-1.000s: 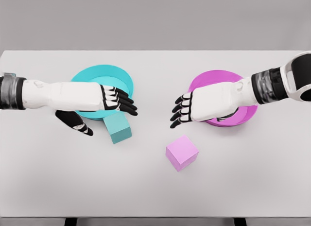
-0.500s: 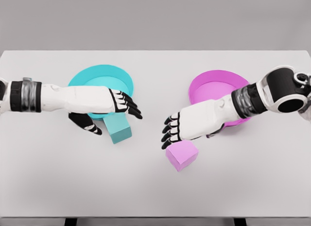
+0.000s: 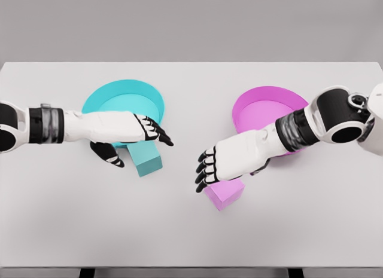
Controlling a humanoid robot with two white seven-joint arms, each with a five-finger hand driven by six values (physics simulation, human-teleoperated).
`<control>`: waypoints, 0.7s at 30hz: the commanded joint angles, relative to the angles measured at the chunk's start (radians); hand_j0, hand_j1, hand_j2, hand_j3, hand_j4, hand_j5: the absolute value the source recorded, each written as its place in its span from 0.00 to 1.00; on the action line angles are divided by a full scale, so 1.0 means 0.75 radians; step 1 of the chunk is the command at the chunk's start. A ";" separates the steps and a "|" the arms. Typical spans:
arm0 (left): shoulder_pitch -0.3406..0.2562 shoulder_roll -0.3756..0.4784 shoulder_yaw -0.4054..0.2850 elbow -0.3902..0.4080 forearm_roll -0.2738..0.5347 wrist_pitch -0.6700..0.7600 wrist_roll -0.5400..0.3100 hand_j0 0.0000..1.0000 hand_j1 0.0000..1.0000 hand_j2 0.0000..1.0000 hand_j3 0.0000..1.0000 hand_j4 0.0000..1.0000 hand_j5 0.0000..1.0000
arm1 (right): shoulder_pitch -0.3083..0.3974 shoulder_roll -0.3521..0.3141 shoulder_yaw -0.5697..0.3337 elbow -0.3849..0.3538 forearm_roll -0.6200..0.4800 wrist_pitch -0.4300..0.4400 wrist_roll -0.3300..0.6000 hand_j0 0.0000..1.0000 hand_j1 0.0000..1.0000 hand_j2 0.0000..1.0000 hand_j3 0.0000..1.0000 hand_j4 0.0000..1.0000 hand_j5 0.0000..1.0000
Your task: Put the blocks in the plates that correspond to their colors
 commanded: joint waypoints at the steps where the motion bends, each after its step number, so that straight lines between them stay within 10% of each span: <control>1: 0.000 -0.008 0.000 0.000 -0.047 0.003 0.001 0.96 0.96 0.96 0.96 0.96 0.96 | 0.000 0.000 0.008 0.000 0.021 0.003 0.000 1.00 1.00 1.00 1.00 1.00 1.00; 21: 0.043 -0.069 0.002 0.002 -0.280 0.010 0.001 0.96 0.96 0.96 0.96 0.96 0.96 | -0.010 0.047 0.071 0.000 0.113 0.003 0.000 1.00 1.00 1.00 1.00 1.00 1.00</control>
